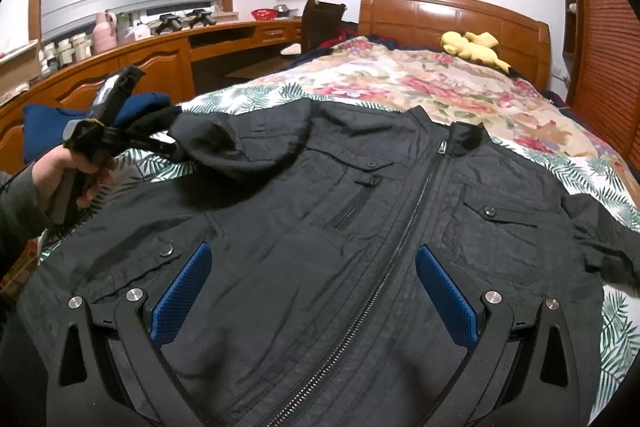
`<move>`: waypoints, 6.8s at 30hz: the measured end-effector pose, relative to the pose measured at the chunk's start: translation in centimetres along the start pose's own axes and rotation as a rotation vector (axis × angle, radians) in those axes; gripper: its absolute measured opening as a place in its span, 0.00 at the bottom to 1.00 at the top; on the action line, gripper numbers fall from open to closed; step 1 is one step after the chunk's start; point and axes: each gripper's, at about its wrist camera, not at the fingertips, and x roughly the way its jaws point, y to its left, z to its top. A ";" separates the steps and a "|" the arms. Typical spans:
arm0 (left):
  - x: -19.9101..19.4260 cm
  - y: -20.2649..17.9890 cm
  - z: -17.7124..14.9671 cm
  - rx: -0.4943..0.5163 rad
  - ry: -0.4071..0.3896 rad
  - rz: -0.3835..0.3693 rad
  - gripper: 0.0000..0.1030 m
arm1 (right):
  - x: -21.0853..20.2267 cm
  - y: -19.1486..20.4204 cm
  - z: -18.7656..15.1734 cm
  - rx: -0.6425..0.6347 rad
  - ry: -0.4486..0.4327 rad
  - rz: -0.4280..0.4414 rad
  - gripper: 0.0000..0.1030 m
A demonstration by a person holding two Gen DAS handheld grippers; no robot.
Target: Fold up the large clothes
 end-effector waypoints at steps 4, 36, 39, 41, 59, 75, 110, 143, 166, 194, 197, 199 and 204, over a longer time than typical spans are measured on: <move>0.3 0.0 0.2 -0.015 0.016 0.004 0.37 | -0.9 0.1 0.3 -0.013 -0.015 -0.020 1.00; -22.6 -14.9 1.5 0.215 -0.385 -0.244 0.08 | -9.6 -4.7 1.0 0.083 -0.104 -0.171 1.00; -24.3 -17.0 -0.1 0.247 -0.390 -0.287 0.08 | -10.5 -5.4 0.6 0.095 -0.099 -0.188 1.00; -25.0 -18.0 -1.6 0.258 -0.385 -0.310 0.08 | -10.9 -5.6 0.1 0.098 -0.095 -0.195 1.00; -20.8 -17.6 -10.3 0.246 -0.324 -0.305 0.08 | -10.3 -3.7 -2.3 0.044 -0.011 -0.211 1.00; -23.9 -13.3 -11.2 0.199 -0.419 -0.423 0.27 | -6.6 -1.3 -2.7 0.044 0.034 -0.126 1.00; -23.2 -9.2 -11.7 0.145 -0.410 -0.295 0.32 | 2.7 2.3 -3.9 0.073 0.262 0.202 0.21; -22.8 -18.5 -11.7 0.256 -0.402 -0.391 0.32 | -10.4 -6.8 -5.9 0.135 0.076 -0.203 0.07; -22.3 -22.4 -12.6 0.316 -0.401 -0.425 0.32 | -6.3 -8.4 -8.4 0.165 0.194 -0.136 0.44; -17.6 -24.8 -10.7 0.316 -0.395 -0.386 0.36 | -5.0 -8.5 -9.8 0.172 0.221 -0.134 0.44; -15.3 -24.7 -11.0 0.302 -0.365 -0.389 0.36 | -4.9 -8.5 -9.8 0.170 0.221 -0.135 0.44; -14.2 -24.7 -11.3 0.298 -0.346 -0.392 0.37 | -4.9 -8.5 -9.8 0.168 0.220 -0.137 0.44; -13.4 -25.0 -11.8 0.317 -0.328 -0.407 0.37 | -5.0 -8.5 -9.8 0.170 0.220 -0.134 0.45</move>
